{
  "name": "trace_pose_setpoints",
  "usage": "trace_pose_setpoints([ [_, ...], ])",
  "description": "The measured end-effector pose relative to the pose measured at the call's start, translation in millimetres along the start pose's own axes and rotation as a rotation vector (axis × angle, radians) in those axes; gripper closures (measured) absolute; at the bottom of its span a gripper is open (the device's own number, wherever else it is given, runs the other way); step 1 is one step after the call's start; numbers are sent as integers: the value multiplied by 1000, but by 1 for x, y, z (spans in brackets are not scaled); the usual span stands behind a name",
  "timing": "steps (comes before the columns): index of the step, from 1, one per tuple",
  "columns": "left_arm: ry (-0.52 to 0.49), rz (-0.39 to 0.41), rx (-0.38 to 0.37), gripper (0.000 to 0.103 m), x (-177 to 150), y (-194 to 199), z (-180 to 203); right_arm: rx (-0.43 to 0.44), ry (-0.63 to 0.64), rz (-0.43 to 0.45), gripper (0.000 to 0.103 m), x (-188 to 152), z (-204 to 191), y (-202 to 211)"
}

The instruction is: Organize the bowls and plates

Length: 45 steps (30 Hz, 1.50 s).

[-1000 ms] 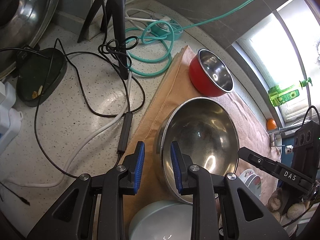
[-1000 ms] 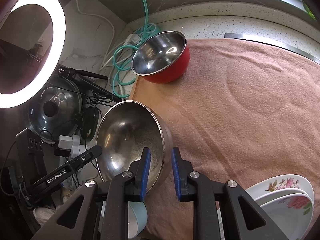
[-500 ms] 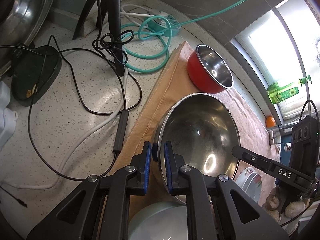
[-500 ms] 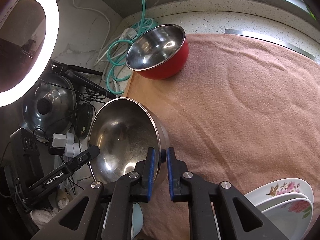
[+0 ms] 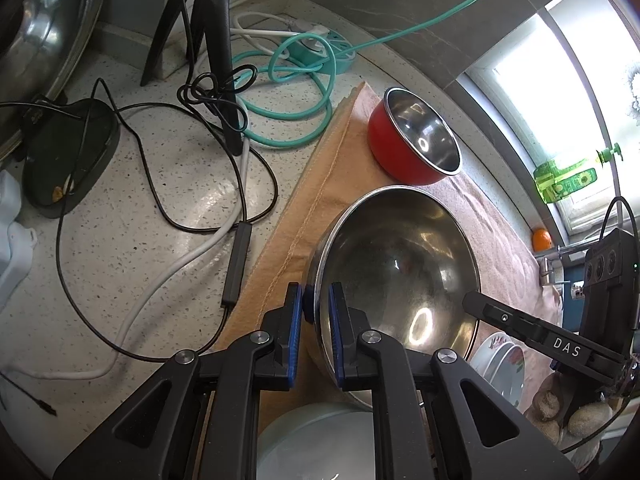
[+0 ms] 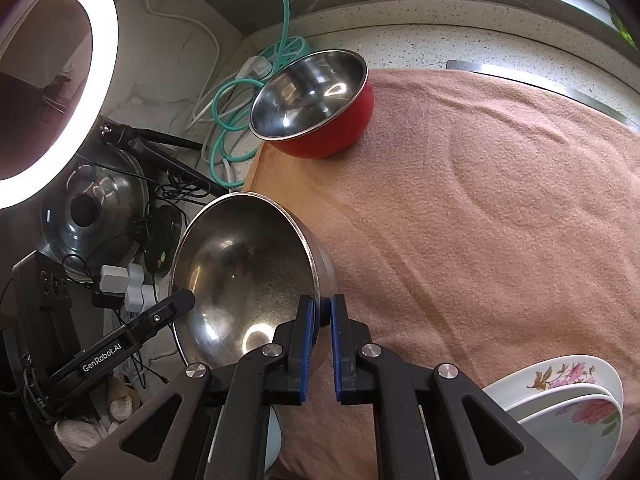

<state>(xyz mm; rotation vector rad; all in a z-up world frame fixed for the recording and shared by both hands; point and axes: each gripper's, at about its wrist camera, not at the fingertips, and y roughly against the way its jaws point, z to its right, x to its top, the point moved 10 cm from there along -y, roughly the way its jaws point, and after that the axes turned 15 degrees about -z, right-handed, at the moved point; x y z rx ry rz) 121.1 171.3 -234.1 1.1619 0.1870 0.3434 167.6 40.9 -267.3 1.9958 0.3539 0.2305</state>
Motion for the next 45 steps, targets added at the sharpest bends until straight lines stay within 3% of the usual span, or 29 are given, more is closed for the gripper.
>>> trace_pose_setpoints([
  [27, -137, -36, -7, 92, 0, -20, 71, -18, -105, 68, 95, -11, 61, 42],
  [45, -163, -45, 17, 92, 1, -28, 80, -23, -136, 65, 95, -15, 77, 39],
])
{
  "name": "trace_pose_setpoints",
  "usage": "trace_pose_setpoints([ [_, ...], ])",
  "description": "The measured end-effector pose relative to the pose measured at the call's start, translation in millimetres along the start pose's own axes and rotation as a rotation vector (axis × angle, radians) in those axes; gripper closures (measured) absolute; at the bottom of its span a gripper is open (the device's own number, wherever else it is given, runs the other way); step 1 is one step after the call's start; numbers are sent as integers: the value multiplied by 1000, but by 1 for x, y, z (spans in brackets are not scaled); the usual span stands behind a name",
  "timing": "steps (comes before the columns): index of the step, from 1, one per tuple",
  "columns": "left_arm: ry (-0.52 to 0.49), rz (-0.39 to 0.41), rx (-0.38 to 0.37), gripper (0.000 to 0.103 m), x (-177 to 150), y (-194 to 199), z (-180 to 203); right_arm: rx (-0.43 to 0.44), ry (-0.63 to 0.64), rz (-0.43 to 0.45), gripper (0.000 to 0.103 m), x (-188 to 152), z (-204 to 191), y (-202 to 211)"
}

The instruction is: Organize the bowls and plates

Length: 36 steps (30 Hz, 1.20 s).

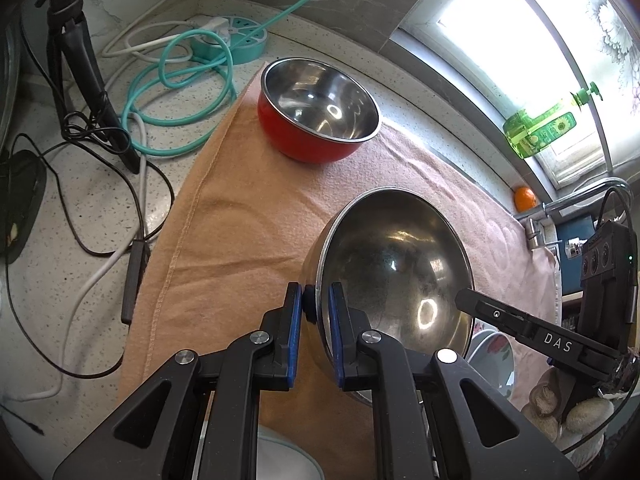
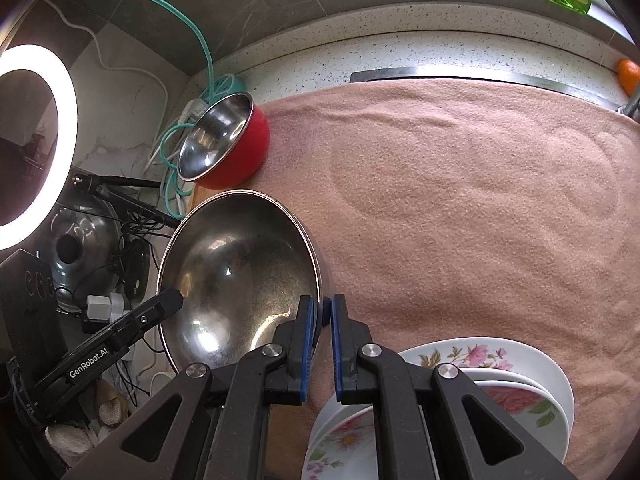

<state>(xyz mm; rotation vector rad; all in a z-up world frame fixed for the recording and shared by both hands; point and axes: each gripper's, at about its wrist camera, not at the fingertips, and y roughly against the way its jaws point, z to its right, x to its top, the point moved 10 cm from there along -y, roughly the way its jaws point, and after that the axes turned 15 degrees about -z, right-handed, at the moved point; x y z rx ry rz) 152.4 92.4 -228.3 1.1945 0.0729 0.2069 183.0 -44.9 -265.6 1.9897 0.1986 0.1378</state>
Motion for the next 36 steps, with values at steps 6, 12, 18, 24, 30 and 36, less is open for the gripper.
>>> trace_pose_setpoints([
  [6, -1, -5, 1, 92, 0, -2, 0, -3, -1, -9, 95, -1, 1, -3],
  [12, -2, -8, -1, 92, 0, -2, -1, -2, -2, -10, 95, -1, 1, -3],
  [18, -6, -11, 1, 92, -1, -2, 0, -5, 1, -11, 95, -2, 1, -4],
  [24, -10, 8, 12, 92, 0, 4, -1, -4, -6, -12, 94, 0, 2, -3],
  [30, -1, 26, 5, 91, 2, 13, -6, -1, -11, 3, 85, -1, 2, 4],
  [36, 5, 40, -2, 91, 1, 22, -10, 12, -20, 20, 84, -4, 2, 13],
])
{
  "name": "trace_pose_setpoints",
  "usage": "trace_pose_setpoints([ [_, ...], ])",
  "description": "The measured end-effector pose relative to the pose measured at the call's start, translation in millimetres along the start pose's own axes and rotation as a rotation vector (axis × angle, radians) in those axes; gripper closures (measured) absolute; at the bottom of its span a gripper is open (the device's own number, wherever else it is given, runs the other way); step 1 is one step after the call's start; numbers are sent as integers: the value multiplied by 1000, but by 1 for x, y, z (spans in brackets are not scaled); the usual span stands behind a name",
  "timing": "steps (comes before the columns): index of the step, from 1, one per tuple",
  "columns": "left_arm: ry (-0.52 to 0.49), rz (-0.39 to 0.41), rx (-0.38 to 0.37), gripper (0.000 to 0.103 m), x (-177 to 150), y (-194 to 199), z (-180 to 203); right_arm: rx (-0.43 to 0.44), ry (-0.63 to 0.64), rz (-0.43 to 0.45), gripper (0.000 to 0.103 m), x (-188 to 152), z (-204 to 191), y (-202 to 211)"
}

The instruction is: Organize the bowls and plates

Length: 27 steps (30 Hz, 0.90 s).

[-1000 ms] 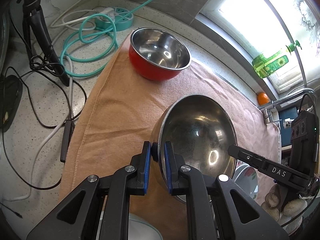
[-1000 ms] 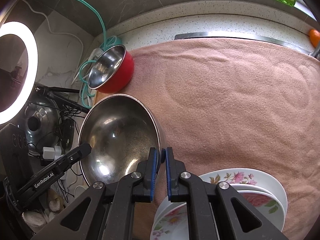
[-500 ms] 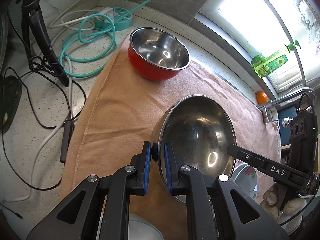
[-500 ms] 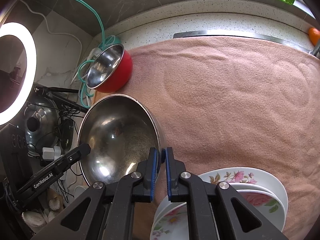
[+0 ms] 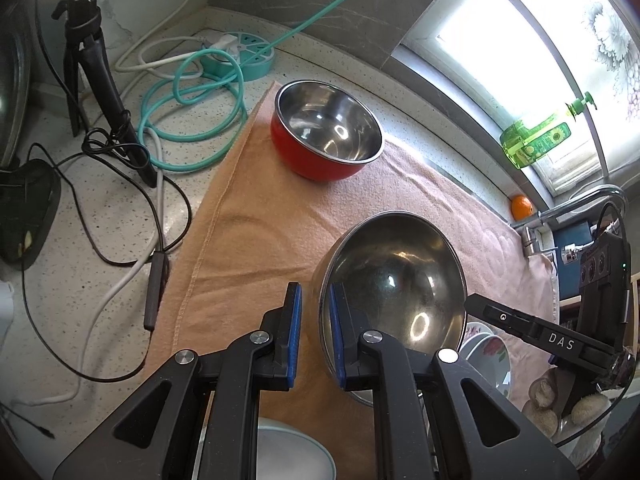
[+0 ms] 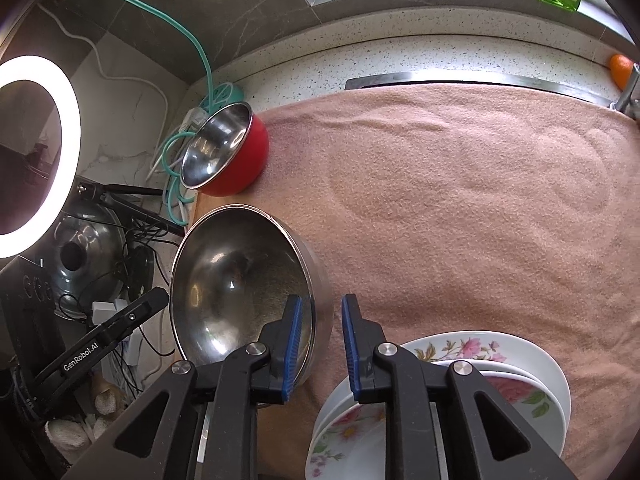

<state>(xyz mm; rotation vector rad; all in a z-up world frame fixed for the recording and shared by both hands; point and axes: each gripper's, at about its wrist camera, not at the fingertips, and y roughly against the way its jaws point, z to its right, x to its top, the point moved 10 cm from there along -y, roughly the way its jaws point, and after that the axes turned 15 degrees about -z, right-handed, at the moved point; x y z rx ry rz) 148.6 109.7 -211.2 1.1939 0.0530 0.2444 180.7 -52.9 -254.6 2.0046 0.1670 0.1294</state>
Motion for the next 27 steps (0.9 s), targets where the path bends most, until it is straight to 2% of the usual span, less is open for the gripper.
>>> trace_pose_setpoints([
  [8, 1, 19, -13, 91, -4, 16, -5, 29, -1, 31, 84, -7, -7, 23],
  [18, -67, 65, -5, 91, -2, 39, 5, 27, 36, 116, 84, -12, -26, 76],
  [21, -71, 74, -19, 91, 2, 45, 8, 11, 50, 148, 84, -6, -33, 91],
  [27, -42, 86, -25, 91, 15, 51, 8, 41, 82, 161, 84, 16, -47, 114],
])
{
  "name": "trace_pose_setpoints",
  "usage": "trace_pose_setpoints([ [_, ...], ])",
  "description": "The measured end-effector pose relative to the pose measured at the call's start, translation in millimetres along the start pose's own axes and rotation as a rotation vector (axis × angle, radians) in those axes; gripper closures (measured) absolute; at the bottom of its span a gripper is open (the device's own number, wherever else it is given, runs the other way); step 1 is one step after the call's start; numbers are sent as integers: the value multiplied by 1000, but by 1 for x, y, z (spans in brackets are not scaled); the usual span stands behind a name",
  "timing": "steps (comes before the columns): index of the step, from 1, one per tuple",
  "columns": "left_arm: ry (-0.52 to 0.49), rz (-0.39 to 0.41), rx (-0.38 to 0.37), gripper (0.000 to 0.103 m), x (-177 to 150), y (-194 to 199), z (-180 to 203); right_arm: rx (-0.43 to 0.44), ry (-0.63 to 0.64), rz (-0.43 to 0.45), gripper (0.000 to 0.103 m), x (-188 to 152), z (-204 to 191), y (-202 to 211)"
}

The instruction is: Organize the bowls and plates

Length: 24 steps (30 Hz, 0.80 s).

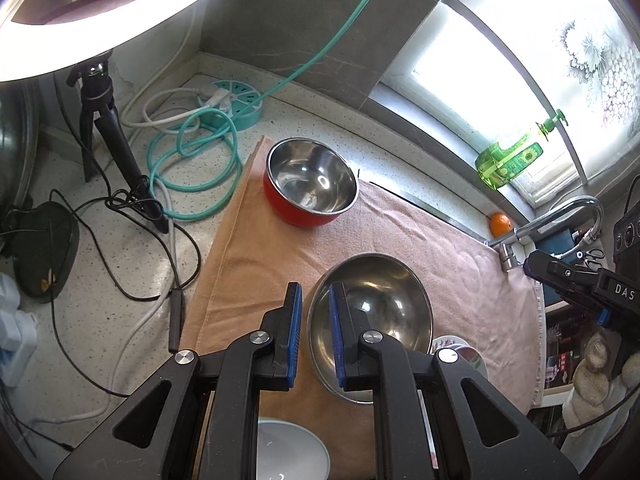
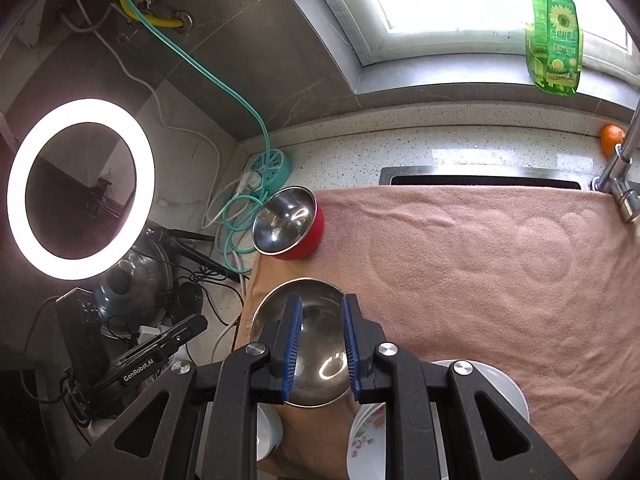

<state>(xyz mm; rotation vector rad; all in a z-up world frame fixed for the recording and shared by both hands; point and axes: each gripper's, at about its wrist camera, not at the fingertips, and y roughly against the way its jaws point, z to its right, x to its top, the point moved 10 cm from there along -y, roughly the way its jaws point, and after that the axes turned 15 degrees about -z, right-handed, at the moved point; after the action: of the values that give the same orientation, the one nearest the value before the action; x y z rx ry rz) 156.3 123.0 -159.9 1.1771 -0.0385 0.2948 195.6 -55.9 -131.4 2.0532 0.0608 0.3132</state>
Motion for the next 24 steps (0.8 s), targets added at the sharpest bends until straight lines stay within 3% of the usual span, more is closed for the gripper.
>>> trace_pose_setpoints([
  [4, 45, 10, 11, 91, 9, 3, -3, 26, 44, -8, 84, 23, -11, 5],
  [8, 88, 27, 21, 91, 21, 4, -6, 25, 84, -20, 74, 45, -16, 2],
  [12, 129, 40, 38, 91, 34, -1, -9, 35, 124, -57, 74, 63, -22, -10],
  [15, 170, 20, 10, 91, 46, -12, -12, 40, 158, -76, 74, 78, -28, -19],
  [24, 199, -27, 71, 91, 70, -46, -16, 26, 189, -156, 74, 116, -26, -71],
])
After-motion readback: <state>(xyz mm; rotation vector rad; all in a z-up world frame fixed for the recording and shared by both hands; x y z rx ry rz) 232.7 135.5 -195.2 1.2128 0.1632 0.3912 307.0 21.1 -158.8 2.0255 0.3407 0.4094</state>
